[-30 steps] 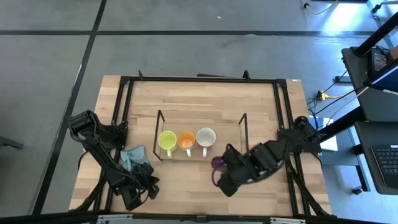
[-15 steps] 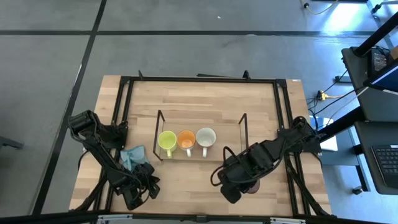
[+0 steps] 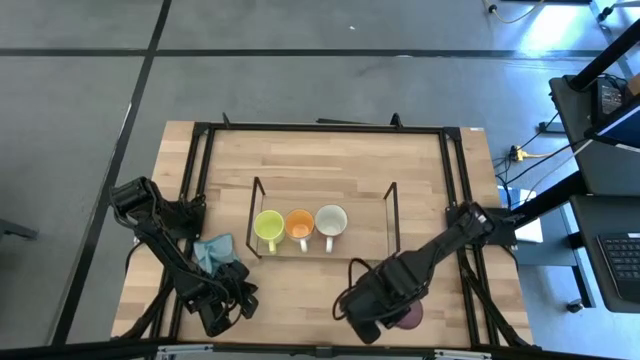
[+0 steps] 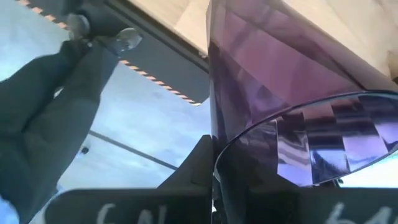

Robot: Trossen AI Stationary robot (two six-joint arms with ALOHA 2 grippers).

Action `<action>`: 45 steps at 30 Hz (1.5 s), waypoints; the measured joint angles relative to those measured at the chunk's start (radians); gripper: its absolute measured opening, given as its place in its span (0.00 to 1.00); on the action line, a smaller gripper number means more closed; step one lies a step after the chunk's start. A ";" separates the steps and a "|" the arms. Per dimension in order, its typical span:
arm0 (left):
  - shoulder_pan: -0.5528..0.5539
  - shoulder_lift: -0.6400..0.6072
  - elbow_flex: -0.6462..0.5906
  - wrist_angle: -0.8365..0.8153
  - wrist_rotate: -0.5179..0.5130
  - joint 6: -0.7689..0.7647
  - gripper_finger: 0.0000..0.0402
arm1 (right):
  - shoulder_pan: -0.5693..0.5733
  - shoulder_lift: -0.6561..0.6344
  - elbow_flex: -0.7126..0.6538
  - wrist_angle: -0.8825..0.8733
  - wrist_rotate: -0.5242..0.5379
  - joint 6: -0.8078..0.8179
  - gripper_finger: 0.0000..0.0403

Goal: Stack small to large cups/mugs on shelf
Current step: Put the violet cup on the shelf

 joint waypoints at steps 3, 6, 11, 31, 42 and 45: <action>0.000 0.000 0.000 0.000 0.000 0.001 0.07 | 0.014 0.033 0.000 0.000 -0.003 0.036 0.04; 0.000 0.000 0.000 0.000 0.001 0.002 0.07 | 0.026 0.060 0.000 0.000 -0.030 0.040 0.04; 0.000 0.000 0.000 0.000 0.026 0.016 0.07 | 0.042 0.073 0.000 0.000 -0.040 0.058 0.04; 0.000 0.000 0.000 0.000 0.042 0.027 0.07 | 0.073 0.097 0.000 0.026 -0.023 0.115 0.04; 0.000 0.000 0.000 0.000 0.042 0.027 0.07 | 0.074 0.097 0.000 0.037 -0.024 0.122 0.04; 0.000 0.000 0.000 0.000 0.041 0.027 0.07 | 0.074 0.097 0.000 0.037 -0.024 0.131 0.04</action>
